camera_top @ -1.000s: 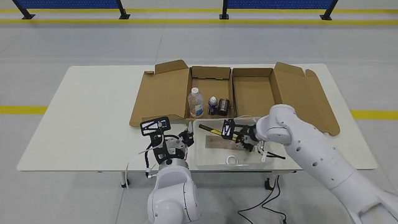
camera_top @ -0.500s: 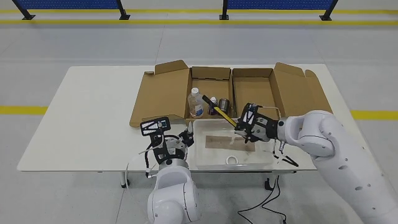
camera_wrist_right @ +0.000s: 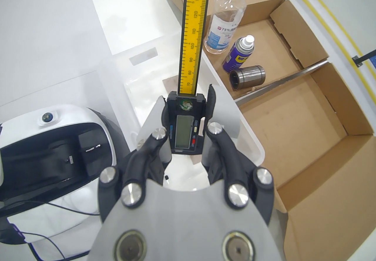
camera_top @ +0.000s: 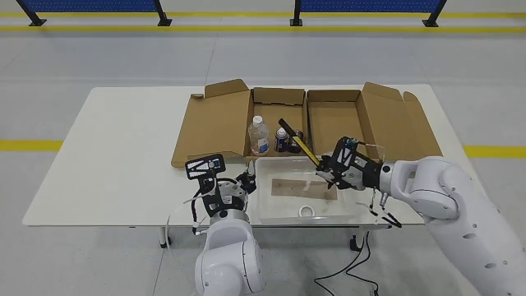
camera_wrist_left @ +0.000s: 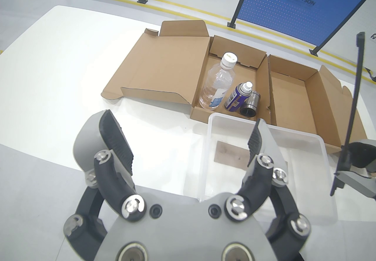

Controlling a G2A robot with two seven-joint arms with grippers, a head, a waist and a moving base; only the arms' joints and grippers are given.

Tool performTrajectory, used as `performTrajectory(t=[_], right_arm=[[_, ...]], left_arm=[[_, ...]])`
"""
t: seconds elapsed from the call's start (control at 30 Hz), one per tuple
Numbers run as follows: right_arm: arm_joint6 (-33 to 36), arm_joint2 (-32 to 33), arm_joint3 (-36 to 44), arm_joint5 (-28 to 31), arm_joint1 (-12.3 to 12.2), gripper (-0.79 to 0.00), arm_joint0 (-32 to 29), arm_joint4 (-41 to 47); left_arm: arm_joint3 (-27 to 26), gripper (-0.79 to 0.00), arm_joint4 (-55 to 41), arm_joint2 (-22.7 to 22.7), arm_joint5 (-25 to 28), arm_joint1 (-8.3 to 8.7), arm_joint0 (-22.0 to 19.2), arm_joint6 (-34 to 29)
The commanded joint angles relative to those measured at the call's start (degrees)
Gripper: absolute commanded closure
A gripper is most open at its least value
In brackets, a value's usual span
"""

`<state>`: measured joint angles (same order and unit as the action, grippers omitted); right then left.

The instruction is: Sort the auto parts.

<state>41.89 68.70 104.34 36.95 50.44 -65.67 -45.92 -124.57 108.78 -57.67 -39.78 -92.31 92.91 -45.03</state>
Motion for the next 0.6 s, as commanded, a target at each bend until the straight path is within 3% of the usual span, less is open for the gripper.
performTrajectory(t=[0.0, 0.27, 0.57], right_arm=[[-0.2, 0.6, 0.1, -1.6, -0.1, 0.0, 0.0, -1.7], [-0.7, 0.7, -2.7, -11.4, 0.5, 0.0, 4.9, -11.7], [-1.2, -5.0, -19.0, -19.4, 3.1, 0.0, 16.2, -14.4]], left_arm=[[0.0, -0.785, 0.0, 0.0, 0.0, 0.0, 0.0, 0.0], [0.0, -0.785, 0.0, 0.0, 0.0, 0.0, 0.0, 0.0], [0.0, -0.785, 0.0, 0.0, 0.0, 0.0, 0.0, 0.0]])
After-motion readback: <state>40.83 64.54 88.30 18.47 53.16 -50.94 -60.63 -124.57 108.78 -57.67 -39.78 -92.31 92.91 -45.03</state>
